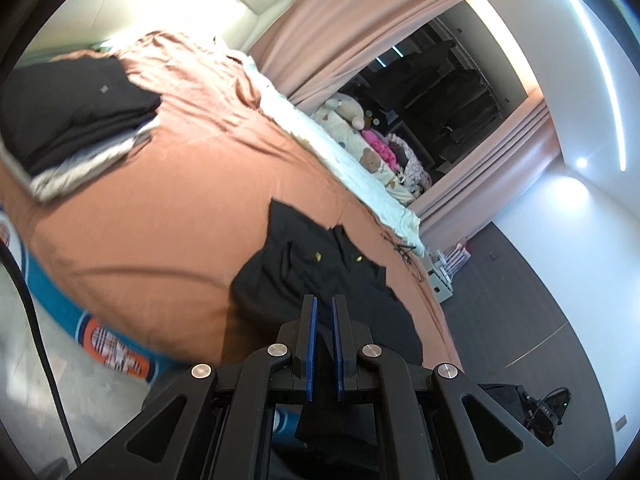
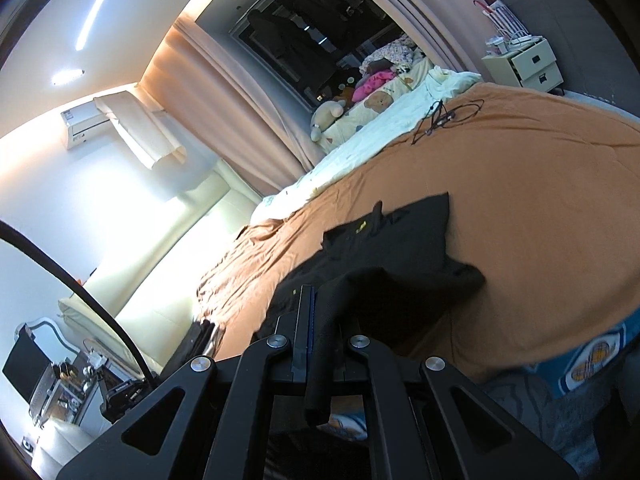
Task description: Fold large clothes
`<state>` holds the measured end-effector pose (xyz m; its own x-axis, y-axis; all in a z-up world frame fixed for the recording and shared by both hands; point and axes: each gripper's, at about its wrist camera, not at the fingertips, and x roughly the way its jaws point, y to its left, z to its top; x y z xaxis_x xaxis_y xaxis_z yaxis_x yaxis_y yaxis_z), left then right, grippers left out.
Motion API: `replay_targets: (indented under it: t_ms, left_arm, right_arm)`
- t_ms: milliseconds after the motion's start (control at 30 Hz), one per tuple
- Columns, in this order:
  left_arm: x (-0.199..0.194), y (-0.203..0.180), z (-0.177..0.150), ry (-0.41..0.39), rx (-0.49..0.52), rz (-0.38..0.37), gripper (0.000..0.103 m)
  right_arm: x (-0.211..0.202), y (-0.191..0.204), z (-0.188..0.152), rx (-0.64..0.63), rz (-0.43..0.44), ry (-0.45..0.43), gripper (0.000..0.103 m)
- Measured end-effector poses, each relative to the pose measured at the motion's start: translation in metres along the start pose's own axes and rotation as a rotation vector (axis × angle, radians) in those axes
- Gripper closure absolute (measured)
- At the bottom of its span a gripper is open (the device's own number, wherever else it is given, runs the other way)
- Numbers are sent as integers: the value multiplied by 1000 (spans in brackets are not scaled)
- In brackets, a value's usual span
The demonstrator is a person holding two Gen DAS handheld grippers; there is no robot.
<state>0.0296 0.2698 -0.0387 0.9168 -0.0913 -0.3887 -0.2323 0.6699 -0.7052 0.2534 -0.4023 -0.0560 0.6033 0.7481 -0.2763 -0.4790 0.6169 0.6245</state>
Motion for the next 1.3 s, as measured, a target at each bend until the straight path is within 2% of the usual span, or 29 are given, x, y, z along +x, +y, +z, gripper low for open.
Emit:
replay_targets:
  t_ms: [400,700,967,1300]
  left_arm:
    - [62,-75,99,-34,119,4,96]
    - [129,-104,153,-30,169,37,96]
    - [200,-106,180,2,193,90,96]
    - [302,-72,204,68,165,162,95]
  right_arm:
    - [77,-20,69,-8,-2,-40,103]
    - [129,-35,101,28,-10,-28,103]
    - [183,-41,126,42,-46,3,103]
    - [252,-52,151,74,-118,71,103]
